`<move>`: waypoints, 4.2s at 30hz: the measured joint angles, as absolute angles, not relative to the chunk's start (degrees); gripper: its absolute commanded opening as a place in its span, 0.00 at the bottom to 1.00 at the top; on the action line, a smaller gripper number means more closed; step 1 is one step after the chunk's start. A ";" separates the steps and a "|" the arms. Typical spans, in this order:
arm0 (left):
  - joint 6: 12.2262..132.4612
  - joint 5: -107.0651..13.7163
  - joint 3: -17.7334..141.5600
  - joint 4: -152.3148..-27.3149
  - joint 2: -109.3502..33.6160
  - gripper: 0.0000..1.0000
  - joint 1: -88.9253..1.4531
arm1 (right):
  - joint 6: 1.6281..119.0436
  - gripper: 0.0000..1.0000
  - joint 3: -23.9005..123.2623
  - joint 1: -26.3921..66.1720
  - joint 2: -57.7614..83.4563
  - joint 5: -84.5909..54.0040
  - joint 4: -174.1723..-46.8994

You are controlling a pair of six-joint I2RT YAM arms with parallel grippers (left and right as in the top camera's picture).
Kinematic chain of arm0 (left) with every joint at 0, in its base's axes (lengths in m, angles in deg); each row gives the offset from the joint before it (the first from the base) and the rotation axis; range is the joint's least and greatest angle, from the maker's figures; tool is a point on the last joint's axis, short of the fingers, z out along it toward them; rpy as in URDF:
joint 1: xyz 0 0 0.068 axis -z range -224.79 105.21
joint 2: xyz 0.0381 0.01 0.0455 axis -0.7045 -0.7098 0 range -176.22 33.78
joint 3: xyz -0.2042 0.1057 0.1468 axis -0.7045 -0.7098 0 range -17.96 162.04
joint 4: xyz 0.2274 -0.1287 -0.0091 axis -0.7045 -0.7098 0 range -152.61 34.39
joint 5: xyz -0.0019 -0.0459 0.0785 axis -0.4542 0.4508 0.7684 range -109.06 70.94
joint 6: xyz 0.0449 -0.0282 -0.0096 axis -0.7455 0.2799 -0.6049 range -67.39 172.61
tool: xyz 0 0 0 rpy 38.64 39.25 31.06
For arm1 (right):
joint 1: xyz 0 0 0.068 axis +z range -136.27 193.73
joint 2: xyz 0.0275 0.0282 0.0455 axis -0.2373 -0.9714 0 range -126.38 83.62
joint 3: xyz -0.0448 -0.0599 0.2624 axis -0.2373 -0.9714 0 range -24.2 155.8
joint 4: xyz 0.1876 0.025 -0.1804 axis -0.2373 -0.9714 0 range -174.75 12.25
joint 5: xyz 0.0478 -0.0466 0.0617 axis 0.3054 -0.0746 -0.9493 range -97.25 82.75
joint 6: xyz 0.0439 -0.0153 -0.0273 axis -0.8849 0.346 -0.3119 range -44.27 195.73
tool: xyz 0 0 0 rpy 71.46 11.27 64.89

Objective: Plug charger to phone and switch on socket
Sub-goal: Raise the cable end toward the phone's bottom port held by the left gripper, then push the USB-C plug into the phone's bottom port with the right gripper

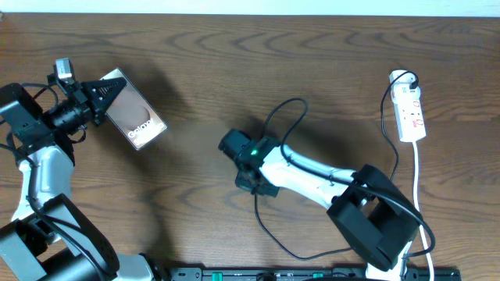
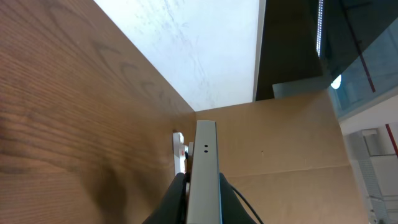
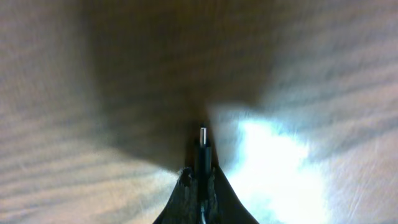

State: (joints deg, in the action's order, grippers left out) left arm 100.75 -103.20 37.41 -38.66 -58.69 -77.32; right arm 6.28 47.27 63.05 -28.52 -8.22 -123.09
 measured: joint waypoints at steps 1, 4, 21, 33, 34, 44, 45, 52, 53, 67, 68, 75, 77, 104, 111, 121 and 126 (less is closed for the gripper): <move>100.75 -103.20 37.41 -38.66 -58.69 0.07 -77.32 | 7.38 0.01 47.27 61.67 -28.52 -8.81 -122.68; 100.75 -103.22 37.41 -38.68 -58.69 0.07 -77.32 | 11.68 0.01 47.24 57.93 -28.52 -12.57 -120.16; 100.75 -103.22 37.41 -38.68 -58.69 0.07 -77.32 | 62.32 0.01 46.89 34.59 -28.63 -70.32 -85.78; 100.33 -103.24 37.41 -38.66 -58.69 0.07 -77.32 | 69.95 0.02 46.87 34.52 -30.77 -83.76 -75.42; 100.35 -103.24 37.41 -38.68 -58.69 0.07 -77.30 | 69.95 0.02 46.87 34.52 -31.51 -84.46 -75.12; 98.89 -102.45 37.41 -38.68 -58.69 0.08 -72.97 | 59.26 0.02 46.78 37.23 -39.16 -90.89 -60.56; 98.85 -101.97 37.41 -38.66 -58.69 0.07 -72.27 | 58.19 0.02 46.76 37.87 -39.25 -91.13 -59.20; 98.63 -96.07 37.41 -32.58 -58.69 0.07 -66.37 | 39.44 0.01 46.61 43.53 -39.27 -89.31 -40.15; 98.85 -94.85 37.41 -30.86 -58.69 0.07 -65.39 | 35.53 0.01 46.63 43.97 -39.31 -88.33 -36.58; 108.42 -86.17 37.41 -21.52 -58.69 0.07 -63.05 | 12.51 0.01 46.65 44.29 -39.31 -85.38 -21.06; 109.31 -85.49 37.41 -21.50 -58.69 0.07 -63.05 | 12.27 0.01 46.65 44.29 -39.31 -85.38 -21.02; 113.80 -83.18 37.41 -18.40 -58.69 0.08 -63.05 | 12.10 0.01 46.65 45.28 -39.31 -85.38 -18.90; 115.37 -83.39 37.41 -15.91 -58.69 0.07 -63.05 | 12.12 0.01 46.65 45.63 -39.31 -85.40 -17.79; 117.12 -89.08 37.41 -13.35 -58.69 0.07 -61.56 | 9.13 0.01 46.65 47.07 -39.31 -86.56 -8.85; 116.88 -90.91 37.41 -13.33 -58.69 0.07 -61.21 | 9.10 0.01 46.65 47.40 -39.31 -86.95 -8.56; 116.90 -92.03 37.41 -13.33 -58.69 0.07 -61.21 | 9.13 0.01 46.65 47.38 -39.31 -87.00 -8.52; 117.10 -92.46 37.41 -13.30 -58.69 0.08 -61.21 | 9.13 0.01 46.65 47.35 -39.31 -87.00 -8.52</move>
